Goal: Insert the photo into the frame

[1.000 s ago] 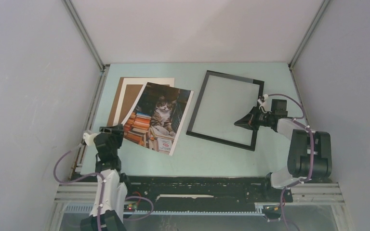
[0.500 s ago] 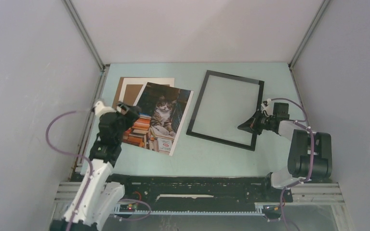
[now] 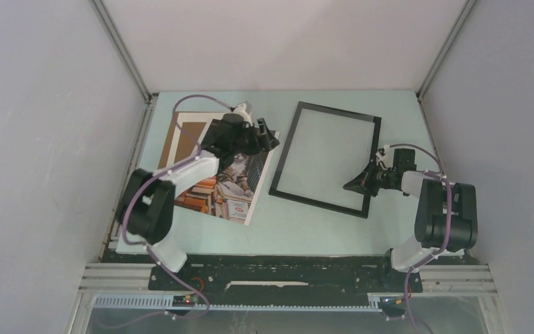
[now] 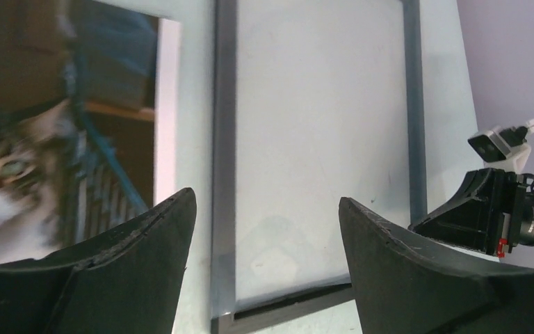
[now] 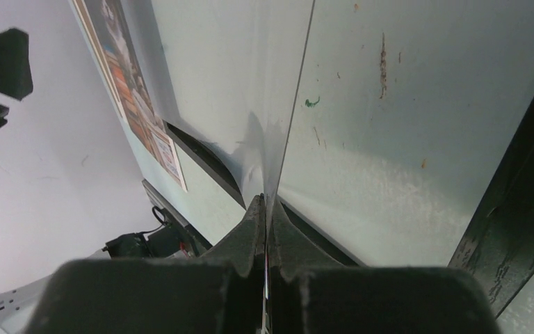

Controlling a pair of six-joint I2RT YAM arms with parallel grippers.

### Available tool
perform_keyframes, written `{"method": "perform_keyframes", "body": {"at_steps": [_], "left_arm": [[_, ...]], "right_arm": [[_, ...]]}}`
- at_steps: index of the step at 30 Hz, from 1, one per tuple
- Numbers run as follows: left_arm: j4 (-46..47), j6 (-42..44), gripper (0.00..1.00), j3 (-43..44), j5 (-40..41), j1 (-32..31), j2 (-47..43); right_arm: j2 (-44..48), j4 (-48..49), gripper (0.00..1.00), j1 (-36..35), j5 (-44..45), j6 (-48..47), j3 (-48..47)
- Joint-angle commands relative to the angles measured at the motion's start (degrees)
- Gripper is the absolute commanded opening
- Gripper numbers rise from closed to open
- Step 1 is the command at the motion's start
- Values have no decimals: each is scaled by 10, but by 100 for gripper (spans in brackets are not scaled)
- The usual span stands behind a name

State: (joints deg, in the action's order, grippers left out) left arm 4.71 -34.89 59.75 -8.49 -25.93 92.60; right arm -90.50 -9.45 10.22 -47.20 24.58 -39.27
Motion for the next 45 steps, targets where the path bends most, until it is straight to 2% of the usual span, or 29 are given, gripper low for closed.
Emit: {"method": "perform_keyframes", "body": {"at_steps": [1,7,10,18,25,34,40,41,45], "left_arm": [[49,29,81,90,-76,-24,79],[116,28,74,88,-104,-38,159],[118,27,73,92,-109,-37,178],[109,24,72,92,-81,-38,182],[62,24,72,126,-60,-37,205],[56,23,72,131,-64,-36,209],[57,21,72,131,-67,-35,209],[57,21,72,131,-68,-35,209],[59,20,72,130,-71,-35,209]], "right_arm": [[-4,-38,0,5,0,-37,-31],[6,-70,0,24,0,-53,-36],[7,-77,0,30,3,-55,-35],[1,-77,0,32,-8,-59,-34],[3,-84,0,23,-23,-53,-27],[9,-128,0,14,0,-64,-53],[5,-125,0,14,3,-63,-56],[4,-121,1,14,5,-59,-57],[-8,-84,16,14,3,-38,-57]]}}
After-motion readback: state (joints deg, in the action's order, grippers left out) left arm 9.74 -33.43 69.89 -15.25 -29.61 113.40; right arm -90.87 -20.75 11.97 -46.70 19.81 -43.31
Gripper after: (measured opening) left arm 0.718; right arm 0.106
